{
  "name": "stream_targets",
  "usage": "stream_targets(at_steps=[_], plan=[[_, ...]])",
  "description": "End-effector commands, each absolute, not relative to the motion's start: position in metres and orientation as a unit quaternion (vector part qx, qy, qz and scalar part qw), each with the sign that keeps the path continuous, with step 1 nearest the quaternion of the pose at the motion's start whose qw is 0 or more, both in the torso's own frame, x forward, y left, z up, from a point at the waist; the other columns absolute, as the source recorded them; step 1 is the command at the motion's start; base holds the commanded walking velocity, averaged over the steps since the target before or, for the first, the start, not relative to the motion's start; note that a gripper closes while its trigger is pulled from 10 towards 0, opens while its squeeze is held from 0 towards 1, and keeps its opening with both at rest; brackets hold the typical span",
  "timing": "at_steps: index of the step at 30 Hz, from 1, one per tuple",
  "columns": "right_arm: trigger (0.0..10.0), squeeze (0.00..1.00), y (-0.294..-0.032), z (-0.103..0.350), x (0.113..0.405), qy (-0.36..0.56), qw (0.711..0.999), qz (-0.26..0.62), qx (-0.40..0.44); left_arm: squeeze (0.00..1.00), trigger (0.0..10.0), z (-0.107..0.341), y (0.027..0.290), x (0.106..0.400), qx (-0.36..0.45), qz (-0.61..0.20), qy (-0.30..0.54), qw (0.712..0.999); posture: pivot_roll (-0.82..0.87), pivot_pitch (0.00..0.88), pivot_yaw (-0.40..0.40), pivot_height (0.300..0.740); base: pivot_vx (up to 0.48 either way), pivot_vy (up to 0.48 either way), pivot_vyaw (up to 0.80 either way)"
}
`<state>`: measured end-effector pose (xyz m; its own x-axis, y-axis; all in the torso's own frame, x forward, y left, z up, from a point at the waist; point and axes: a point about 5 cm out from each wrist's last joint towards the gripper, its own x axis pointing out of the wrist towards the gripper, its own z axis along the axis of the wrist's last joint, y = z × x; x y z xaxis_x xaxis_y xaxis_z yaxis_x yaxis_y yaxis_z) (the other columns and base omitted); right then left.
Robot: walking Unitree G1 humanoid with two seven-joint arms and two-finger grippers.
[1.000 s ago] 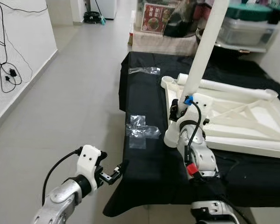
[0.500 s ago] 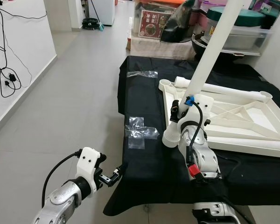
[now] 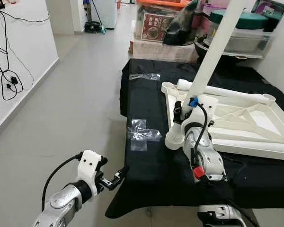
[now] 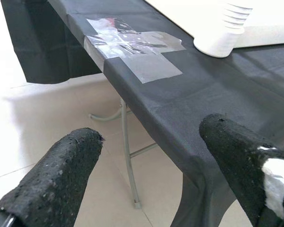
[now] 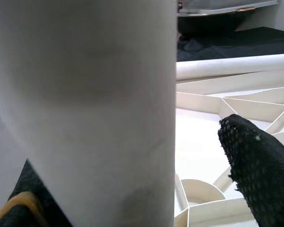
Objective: Building children table
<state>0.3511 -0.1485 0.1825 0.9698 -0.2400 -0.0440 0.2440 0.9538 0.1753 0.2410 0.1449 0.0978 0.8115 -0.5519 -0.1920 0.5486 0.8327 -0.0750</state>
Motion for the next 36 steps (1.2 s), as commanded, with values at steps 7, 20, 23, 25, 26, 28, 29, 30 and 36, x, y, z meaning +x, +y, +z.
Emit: stream_targets(at_steps=[7, 20, 23, 25, 26, 28, 29, 30, 36], plan=[[10.0, 1.0, -0.155, 0.194, 0.355, -0.005, 0.989, -0.117, 0.089, 0.0, 10.0, 0.094, 0.144, 0.24, -0.003, -0.294, 0.109, 0.95, 0.02, 0.0, -0.108, 0.74, 0.0, 0.0, 0.0], [10.0, 1.0, -0.15, 0.202, 0.358, -0.015, 0.993, -0.084, 0.086, 0.0, 10.0, 0.094, 0.144, 0.241, -0.003, -0.295, 0.109, 0.949, 0.02, 0.0, -0.106, 0.74, 0.0, 0.0, 0.0], [10.0, 1.0, -0.149, 0.203, 0.358, -0.014, 0.993, -0.076, 0.086, 0.0, 10.0, 0.094, 0.144, 0.241, -0.003, -0.296, 0.109, 0.949, 0.02, 0.0, -0.105, 0.74, 0.0, 0.0, 0.0], [10.0, 1.0, -0.148, 0.203, 0.358, -0.014, 0.994, -0.071, 0.088, 0.0, 10.0, 0.094, 0.143, 0.241, -0.003, -0.296, 0.109, 0.949, 0.02, 0.0, -0.105, 0.74, 0.0, 0.0, 0.0], [10.0, 1.0, -0.148, 0.203, 0.358, -0.014, 0.994, -0.071, 0.088, 0.0, 10.0, 0.094, 0.143, 0.241, -0.003, -0.296, 0.109, 0.949, 0.02, 0.0, -0.105, 0.74, 0.0, 0.0, 0.0], [10.0, 0.65, -0.147, 0.204, 0.359, -0.014, 0.994, -0.061, 0.088, 0.0, 10.0, 0.094, 0.143, 0.241, -0.003, -0.297, 0.109, 0.949, 0.02, 0.0, -0.104, 0.74, 0.0, 0.0, 0.0], [10.0, 0.0, -0.146, 0.205, 0.36, -0.014, 0.995, -0.052, 0.086, 0.0, 10.0, 0.094, 0.143, 0.241, -0.003, -0.297, 0.11, 0.949, 0.02, 0.0, -0.104, 0.74, 0.0, 0.0, 0.0], [10.0, 0.0, -0.146, 0.205, 0.36, -0.014, 0.995, -0.052, 0.086, 0.0, 10.0, 0.094, 0.143, 0.241, -0.003, -0.297, 0.11, 0.949, 0.02, 0.0, -0.104, 0.74, 0.0, 0.0, 0.0], [10.0, 0.0, -0.148, 0.21, 0.362, -0.019, 0.996, -0.04, 0.078, 0.0, 10.0, 0.094, 0.143, 0.241, -0.004, -0.298, 0.11, 0.948, 0.02, 0.0, -0.104, 0.74, 0.0, 0.0, 0.0]])
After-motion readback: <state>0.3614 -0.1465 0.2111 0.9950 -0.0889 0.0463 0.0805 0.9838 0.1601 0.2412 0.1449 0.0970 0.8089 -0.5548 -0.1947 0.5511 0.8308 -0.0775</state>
